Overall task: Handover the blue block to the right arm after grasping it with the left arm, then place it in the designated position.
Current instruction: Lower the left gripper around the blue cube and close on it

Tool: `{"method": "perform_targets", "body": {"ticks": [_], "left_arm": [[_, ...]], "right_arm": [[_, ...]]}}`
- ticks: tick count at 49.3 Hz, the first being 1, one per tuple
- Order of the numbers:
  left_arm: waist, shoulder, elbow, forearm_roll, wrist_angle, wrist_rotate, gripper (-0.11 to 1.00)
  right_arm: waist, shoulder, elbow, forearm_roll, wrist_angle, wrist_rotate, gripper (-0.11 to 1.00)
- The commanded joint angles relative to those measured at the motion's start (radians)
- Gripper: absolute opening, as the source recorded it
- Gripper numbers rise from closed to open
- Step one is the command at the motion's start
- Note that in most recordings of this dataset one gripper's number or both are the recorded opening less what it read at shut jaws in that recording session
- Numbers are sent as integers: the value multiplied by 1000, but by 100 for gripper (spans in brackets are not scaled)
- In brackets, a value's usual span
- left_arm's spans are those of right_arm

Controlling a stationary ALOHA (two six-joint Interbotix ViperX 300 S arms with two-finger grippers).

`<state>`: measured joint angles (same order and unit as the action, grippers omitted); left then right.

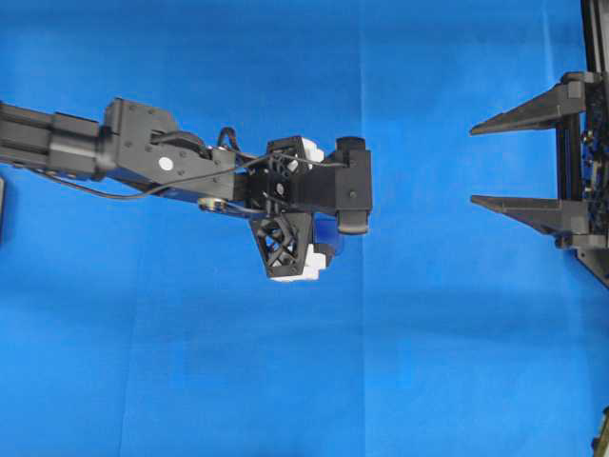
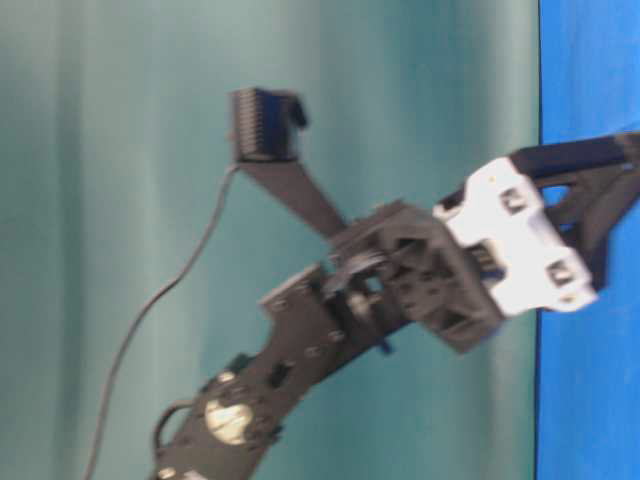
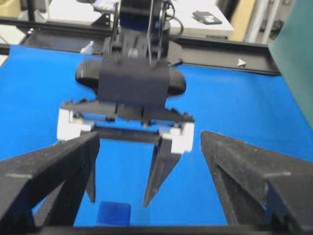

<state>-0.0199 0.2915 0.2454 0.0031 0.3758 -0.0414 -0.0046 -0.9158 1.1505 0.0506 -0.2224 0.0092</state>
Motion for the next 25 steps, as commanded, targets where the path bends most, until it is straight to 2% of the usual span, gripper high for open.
{"method": "perform_targets", "body": {"ticks": [1, 25], "left_arm": [[-11, 9, -21, 2, -12, 0, 93], [-17, 107, -25, 2, -67, -2, 93]], "right_arm": [[-2, 5, -18, 3, -5, -2, 97], [-3, 21, -15, 2, -5, 0, 97]]}}
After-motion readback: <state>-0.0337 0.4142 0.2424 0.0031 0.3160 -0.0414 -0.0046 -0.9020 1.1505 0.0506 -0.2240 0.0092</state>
